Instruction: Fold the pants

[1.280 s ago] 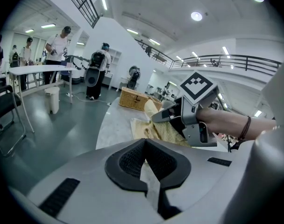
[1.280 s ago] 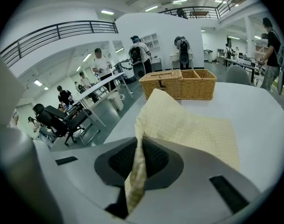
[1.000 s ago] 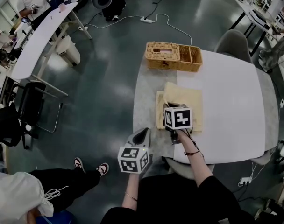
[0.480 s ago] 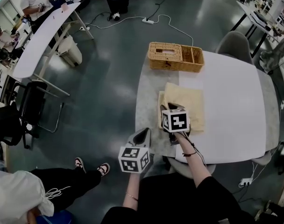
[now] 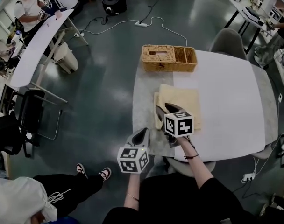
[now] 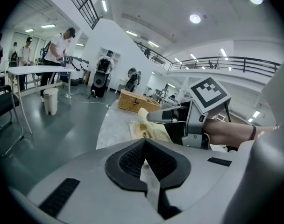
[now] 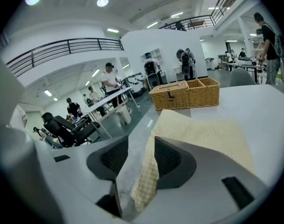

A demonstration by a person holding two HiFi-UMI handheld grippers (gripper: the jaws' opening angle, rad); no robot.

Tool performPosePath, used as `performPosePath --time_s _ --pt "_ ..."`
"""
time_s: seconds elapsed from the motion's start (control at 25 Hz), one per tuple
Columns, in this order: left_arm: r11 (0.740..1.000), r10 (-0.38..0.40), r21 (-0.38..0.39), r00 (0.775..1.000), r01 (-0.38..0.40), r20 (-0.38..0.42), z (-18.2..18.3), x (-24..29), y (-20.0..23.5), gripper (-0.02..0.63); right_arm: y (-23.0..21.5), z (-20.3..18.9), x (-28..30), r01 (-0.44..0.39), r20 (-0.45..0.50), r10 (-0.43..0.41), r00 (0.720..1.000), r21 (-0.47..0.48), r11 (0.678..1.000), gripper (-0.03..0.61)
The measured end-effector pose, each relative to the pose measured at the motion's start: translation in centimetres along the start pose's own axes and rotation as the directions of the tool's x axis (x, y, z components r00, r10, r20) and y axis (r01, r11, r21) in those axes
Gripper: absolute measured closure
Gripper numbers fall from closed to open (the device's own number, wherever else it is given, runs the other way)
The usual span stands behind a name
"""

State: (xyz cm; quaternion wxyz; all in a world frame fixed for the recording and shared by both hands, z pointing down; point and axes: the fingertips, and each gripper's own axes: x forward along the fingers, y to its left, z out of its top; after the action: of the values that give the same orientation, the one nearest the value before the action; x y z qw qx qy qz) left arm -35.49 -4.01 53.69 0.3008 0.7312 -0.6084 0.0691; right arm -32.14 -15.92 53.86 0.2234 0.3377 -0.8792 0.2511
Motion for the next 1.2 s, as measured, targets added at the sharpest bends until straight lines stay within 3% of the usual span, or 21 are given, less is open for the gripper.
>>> performPosePath --time_s 0.08,0.16,0.24,0.44,0.76,1.2 --pt "1.000 -0.009 0.008 1.000 0.009 0.007 0.5 0.2 -0.5 0.606 0.1 0.3 -1.0 -0.042 0.014 0.042 0.999 0.011 0.999 0.438" --pt "1.000 -0.021 0.022 1.000 0.020 0.009 1.0 0.2 -1.1 0.606 0.0 0.4 -2.2 -0.065 0.020 0.064 0.998 0.004 0.998 0.524" --pt "0.999 -0.031 0.034 0.999 0.031 0.013 1.4 0.1 -1.9 0.606 -0.2 0.5 -3.6 -0.078 0.031 0.078 0.996 -0.007 0.997 0.545" --pt "0.997 -0.044 0.069 0.998 0.040 0.051 3.1 -0.3 -3.5 0.606 -0.6 1.5 -7.2 -0.153 0.121 0.149 0.981 0.029 0.988 0.561" --pt "0.992 -0.052 0.118 0.987 0.034 0.152 6.4 -2.1 -6.4 0.606 -1.7 3.8 -14.4 -0.225 0.265 0.215 0.940 0.009 0.974 0.563" --pt "0.982 -0.075 0.187 0.967 0.029 0.244 10.1 -4.6 -9.6 0.606 -4.2 5.8 -22.8 -0.176 0.411 0.174 0.895 -0.033 0.984 0.563"
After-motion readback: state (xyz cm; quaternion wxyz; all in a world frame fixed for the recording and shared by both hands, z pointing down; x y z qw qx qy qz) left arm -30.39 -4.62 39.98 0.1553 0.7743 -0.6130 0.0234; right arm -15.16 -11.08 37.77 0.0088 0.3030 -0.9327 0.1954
